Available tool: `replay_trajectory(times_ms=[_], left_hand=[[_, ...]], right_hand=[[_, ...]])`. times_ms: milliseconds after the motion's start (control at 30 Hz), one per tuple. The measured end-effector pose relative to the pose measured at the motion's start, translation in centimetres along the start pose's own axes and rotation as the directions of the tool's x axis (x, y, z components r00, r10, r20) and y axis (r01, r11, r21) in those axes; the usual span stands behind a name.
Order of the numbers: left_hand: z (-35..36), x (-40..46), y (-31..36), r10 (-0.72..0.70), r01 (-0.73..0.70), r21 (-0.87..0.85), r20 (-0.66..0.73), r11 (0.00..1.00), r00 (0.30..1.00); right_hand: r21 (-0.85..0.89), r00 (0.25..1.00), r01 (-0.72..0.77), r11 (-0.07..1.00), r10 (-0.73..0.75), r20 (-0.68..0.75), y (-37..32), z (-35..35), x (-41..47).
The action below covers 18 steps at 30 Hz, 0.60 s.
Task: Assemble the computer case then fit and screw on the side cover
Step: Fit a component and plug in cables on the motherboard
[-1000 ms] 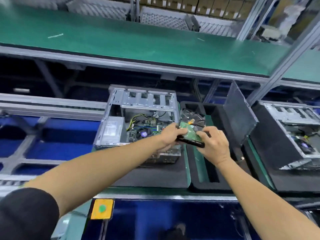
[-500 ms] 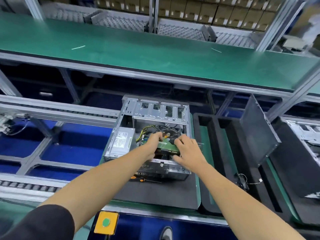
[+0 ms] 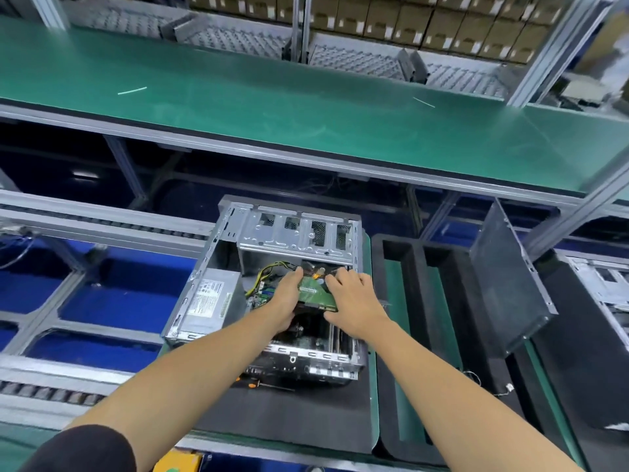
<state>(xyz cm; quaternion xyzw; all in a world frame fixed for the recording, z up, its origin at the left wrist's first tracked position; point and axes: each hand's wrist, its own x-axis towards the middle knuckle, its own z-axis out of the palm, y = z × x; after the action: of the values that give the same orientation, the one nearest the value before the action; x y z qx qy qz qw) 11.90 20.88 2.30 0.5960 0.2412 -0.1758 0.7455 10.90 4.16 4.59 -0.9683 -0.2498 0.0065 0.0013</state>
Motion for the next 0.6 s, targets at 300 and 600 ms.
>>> replay_trajectory(times_ms=[300, 600], left_hand=[[0.8, 1.8, -0.2, 0.038, -0.033, -0.087, 0.058, 0.996, 0.998], [1.1, 2.9, 0.1, 0.057, -0.055, -0.045, 0.055, 0.997, 0.997]], right_hand=[[-0.044, 0.998, -0.054, 0.998, 0.054, 0.010, 0.0, -0.6, 1.1], [-0.058, 0.997, -0.071, 0.996, 0.072, 0.027, -0.2, -0.7, 1.2]])
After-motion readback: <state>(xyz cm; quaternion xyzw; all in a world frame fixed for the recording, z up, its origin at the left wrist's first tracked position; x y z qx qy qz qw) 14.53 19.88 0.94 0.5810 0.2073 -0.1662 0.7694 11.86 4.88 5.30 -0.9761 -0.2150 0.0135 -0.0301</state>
